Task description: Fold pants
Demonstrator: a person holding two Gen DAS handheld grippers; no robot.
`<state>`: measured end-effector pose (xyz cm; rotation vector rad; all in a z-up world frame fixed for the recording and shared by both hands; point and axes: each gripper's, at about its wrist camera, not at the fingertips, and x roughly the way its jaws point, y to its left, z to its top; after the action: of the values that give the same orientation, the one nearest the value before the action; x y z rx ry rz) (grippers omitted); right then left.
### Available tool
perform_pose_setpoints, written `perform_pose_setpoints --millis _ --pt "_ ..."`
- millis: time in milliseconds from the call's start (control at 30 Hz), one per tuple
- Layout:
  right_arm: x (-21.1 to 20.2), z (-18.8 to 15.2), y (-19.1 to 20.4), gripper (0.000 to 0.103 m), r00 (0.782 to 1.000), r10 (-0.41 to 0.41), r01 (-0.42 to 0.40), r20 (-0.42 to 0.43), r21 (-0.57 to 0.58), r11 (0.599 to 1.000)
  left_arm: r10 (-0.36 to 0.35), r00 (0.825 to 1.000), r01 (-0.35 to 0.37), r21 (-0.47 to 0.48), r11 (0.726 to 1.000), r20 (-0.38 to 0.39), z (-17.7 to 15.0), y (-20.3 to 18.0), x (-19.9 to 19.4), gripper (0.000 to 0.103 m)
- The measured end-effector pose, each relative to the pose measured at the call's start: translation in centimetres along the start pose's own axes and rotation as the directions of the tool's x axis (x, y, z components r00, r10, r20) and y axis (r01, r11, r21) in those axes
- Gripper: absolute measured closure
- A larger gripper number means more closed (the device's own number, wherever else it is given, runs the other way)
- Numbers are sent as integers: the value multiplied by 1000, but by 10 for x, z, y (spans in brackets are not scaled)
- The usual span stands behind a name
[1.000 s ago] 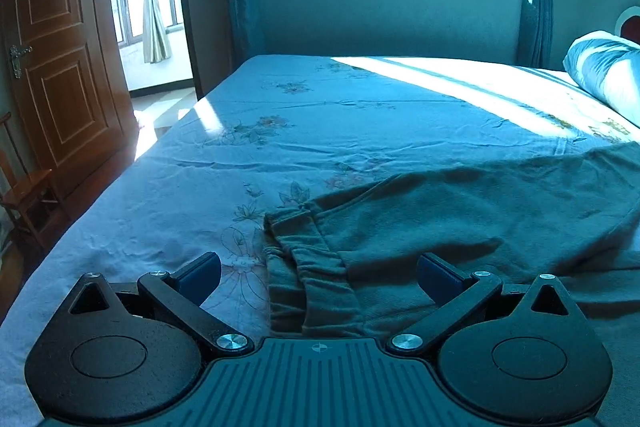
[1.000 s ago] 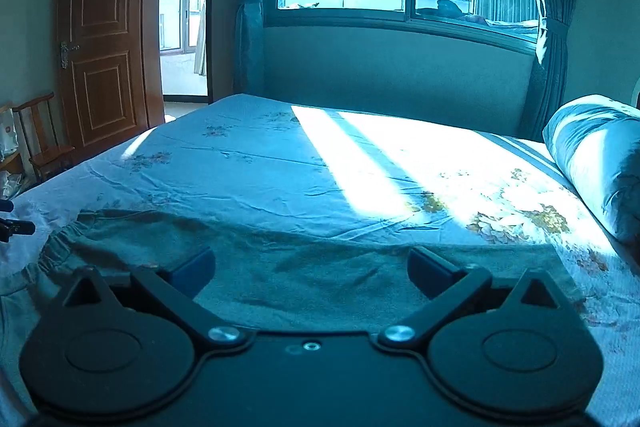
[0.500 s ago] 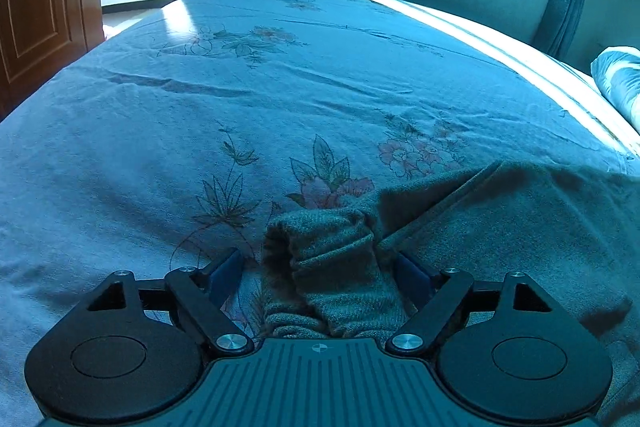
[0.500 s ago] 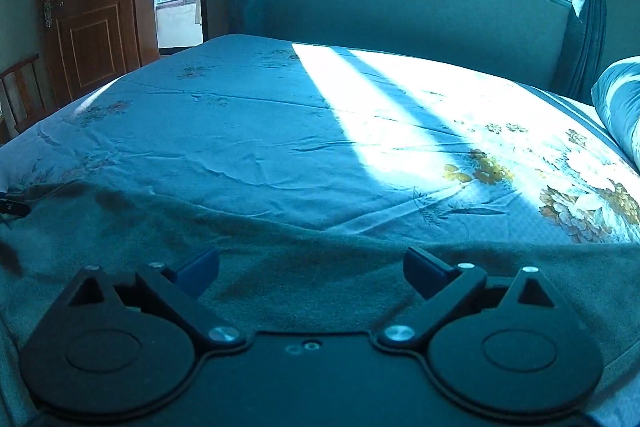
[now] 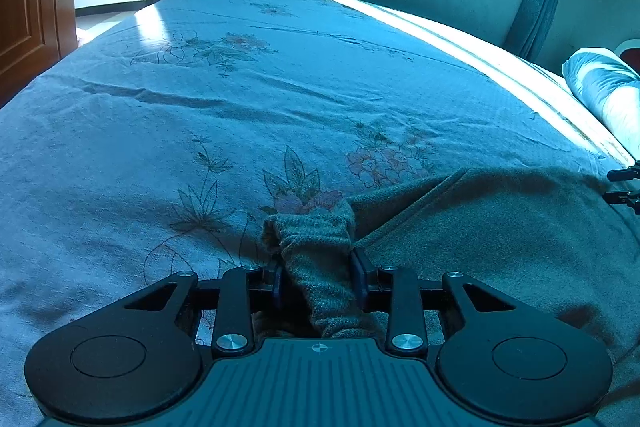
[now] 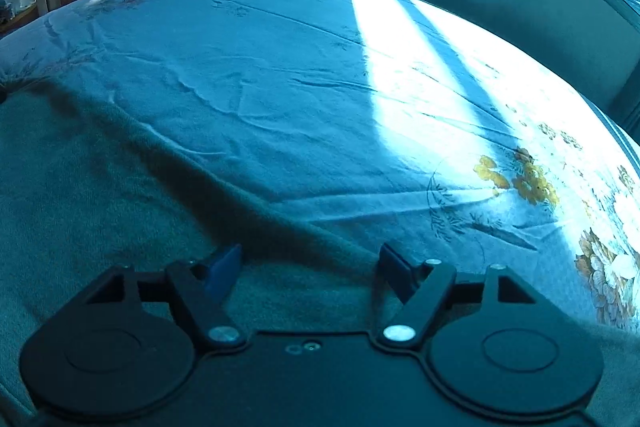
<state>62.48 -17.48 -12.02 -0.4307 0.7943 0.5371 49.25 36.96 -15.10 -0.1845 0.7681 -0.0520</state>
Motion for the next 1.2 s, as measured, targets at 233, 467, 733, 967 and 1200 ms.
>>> perform_pose_setpoints --millis 233,467,733,967,1200 --pt "3 0 4 103 1000 6 -6 2 20 1000 -39 999 38 21 999 31 -2 2 8 74" --pt "-66 -8 9 103 994 -1 -4 108 46 999 -100 977 86 86 993 187 -3 -3 -39 82" --pt "-196 -62 69 103 977 -22 37 213 -66 997 -237 910 177 198 964 339 -37 7 -143 89" --pt "-264 -186 140 96 983 -28 30 183 -10 999 -165 947 150 74 986 277 -142 19 -217 89" --pt "-278 -227 155 87 964 -124 61 237 256 965 16 976 38 -245 969 216 -216 11 -252 88"
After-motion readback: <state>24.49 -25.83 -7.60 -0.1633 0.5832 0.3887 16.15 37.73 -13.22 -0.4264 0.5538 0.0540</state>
